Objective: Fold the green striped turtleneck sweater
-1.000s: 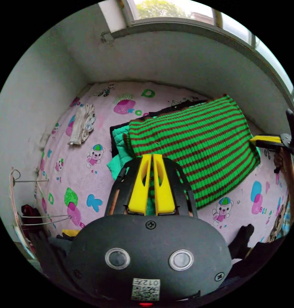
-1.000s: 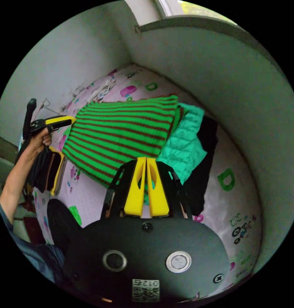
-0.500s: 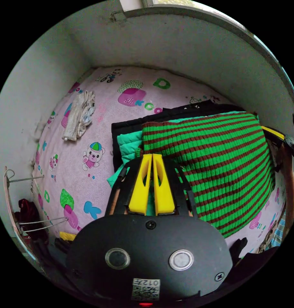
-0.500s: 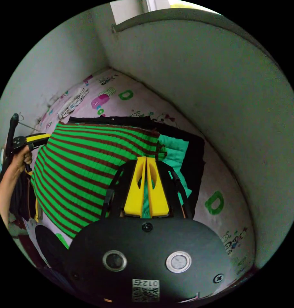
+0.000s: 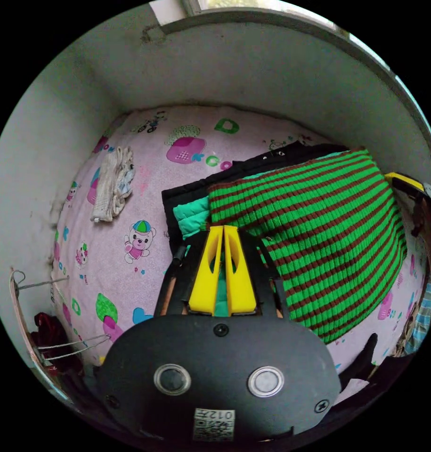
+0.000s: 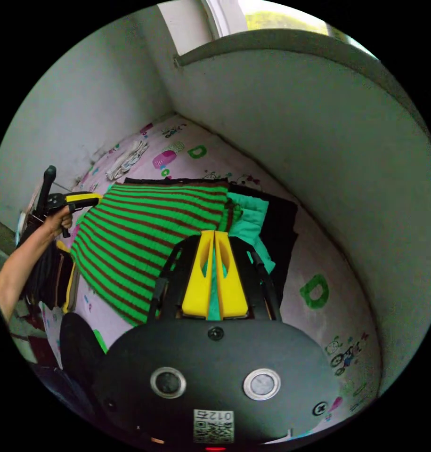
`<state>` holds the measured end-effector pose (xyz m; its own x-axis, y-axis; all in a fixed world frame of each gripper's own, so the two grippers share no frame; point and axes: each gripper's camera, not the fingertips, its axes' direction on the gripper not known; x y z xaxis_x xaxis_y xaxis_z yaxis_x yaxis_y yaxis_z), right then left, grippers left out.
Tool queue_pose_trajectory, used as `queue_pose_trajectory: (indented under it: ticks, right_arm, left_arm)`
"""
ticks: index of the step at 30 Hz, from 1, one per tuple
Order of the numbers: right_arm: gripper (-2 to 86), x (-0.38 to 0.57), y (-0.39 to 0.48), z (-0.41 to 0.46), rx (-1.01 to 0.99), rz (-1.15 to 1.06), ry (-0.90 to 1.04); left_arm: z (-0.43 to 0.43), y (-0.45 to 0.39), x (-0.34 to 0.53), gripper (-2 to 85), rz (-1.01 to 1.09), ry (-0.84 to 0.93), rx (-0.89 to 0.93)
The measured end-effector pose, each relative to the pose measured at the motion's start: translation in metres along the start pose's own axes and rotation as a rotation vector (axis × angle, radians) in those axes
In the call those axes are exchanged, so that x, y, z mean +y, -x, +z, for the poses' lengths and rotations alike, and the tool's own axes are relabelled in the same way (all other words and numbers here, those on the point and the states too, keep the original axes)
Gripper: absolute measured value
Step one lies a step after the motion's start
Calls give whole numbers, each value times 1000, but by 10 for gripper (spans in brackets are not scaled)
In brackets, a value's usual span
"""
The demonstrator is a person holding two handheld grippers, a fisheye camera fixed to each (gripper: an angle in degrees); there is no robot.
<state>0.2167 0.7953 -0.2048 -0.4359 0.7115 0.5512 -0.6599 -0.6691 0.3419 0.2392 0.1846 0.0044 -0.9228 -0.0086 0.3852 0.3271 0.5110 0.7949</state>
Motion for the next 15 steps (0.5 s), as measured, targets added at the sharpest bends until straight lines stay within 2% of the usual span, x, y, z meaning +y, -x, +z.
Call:
queue_pose_trajectory:
  ticks: [3,6,10,15]
  right_arm:
    - [-9,39,14,-20,-67,-13,-30]
    - [-9,84,42,-27,-62,-47,-22]
    - [-10,140,74,-25,8,22,-79]
    - [-10,170,106,-9,-2,105,-88]
  left_arm:
    - [-40,-6,25,4,-62,-161,-34]
    - [-80,-36,60,5,13,-284,48]
    - [-85,-96,109,3,210,-309,107]
    - [-82,-148,125,0,302,-296,176]
